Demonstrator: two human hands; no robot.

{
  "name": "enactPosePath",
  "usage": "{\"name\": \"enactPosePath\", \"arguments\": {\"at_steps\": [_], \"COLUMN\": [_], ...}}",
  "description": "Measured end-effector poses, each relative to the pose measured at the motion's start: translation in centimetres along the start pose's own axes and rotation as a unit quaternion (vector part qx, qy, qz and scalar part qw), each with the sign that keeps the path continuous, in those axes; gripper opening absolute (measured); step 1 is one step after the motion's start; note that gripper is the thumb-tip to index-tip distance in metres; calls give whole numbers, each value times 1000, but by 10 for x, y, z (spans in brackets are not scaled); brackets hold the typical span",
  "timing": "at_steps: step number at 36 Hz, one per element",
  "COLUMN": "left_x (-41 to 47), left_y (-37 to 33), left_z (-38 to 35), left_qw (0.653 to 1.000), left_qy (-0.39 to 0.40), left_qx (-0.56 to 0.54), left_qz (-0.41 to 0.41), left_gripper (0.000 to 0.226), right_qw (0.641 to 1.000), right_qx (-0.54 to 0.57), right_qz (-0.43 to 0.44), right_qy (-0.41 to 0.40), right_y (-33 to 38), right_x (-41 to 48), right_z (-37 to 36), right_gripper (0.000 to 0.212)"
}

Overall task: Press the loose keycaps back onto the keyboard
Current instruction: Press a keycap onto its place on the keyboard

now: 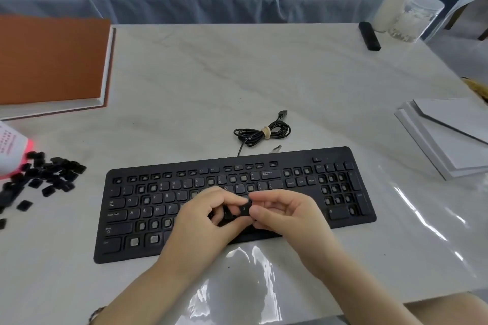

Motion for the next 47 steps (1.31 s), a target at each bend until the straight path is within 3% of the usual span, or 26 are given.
{"name": "enactPosePath", "arguments": {"at_steps": [4,7,12,16,27,32,38,47], "left_x": [-1,-3,-9,-15,-31,-36,-41,-45], "left_y": [1,6,33,55,91,98,106,103], "left_z": [-4,-8,-1,17,65,76,81,78], "left_qw": [1000,999,993,990,985,982,982,987], "left_qy": [20,28,17,-9,-73,-99,-117,-103], "left_qx": [6,23,-27,-8,-55,-47,-9,14], "left_qz": [-9,11,114,140,149,153,148,124], "left_gripper": [26,38,42,43,29,28,35,33], "right_qw": [1000,999,995,987,964,914,876,864], "right_qx": [11,19,-50,-130,-250,-373,-452,-470], "right_qz": [-6,-8,-8,-10,84,159,164,177], "right_qy": [-11,-30,-89,-96,-45,11,33,38], "right_y": [-4,-7,-6,-8,-10,-11,-20,-25], "right_x": [-2,-3,-5,-4,24,34,44,44], "right_z": [2,9,32,40,-12,-46,-55,-57], "right_gripper": [24,25,24,26,23,17,18,19]}}
Point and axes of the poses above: each hand's wrist, its own x-axis towards the middle knuckle, its own z-axis out of the back of the hand, y = z × x, the point moved 9 cm from there along x, towards the middle knuckle, and after that the axes turned 14 degrees about x, right-handed, at the moved point
